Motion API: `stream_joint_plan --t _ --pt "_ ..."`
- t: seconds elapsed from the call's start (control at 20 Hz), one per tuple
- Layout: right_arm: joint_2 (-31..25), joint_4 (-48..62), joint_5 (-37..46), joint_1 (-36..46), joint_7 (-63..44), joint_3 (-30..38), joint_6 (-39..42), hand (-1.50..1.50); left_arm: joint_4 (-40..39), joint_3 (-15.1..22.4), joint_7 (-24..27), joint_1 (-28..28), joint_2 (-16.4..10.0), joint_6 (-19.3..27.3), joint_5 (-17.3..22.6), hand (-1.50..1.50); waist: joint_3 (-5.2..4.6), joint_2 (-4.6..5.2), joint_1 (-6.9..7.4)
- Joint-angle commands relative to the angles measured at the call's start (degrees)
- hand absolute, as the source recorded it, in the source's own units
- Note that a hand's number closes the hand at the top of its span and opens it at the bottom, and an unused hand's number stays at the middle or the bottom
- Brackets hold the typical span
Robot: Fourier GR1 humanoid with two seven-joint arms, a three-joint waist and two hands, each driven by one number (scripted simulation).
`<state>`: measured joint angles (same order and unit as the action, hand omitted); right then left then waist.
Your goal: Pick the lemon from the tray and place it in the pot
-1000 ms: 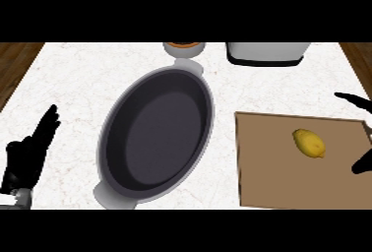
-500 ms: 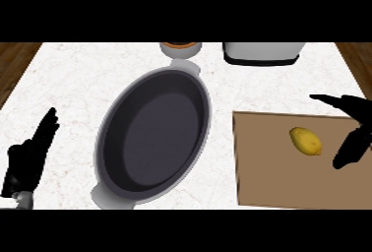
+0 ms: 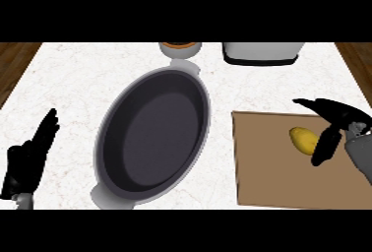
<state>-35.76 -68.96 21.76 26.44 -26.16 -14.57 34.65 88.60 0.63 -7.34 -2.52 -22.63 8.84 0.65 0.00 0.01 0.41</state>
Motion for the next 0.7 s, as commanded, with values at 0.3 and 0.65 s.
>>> stream_joint_plan --t 0.3,0.65 --pt "7.07 4.29 8.97 -0.02 -0.62 2.09 0.74 -1.5 0.22 -2.91 0.17 0.24 2.16 -3.12 -2.61 0.0 -0.01 -0.02 -0.2" --pt "8.63 7.89 15.51 -2.36 5.35 3.12 -3.08 -1.5 -1.02 -6.14 -0.62 2.02 2.76 -4.81 -3.2 0.0 0.0 0.0 -0.24"
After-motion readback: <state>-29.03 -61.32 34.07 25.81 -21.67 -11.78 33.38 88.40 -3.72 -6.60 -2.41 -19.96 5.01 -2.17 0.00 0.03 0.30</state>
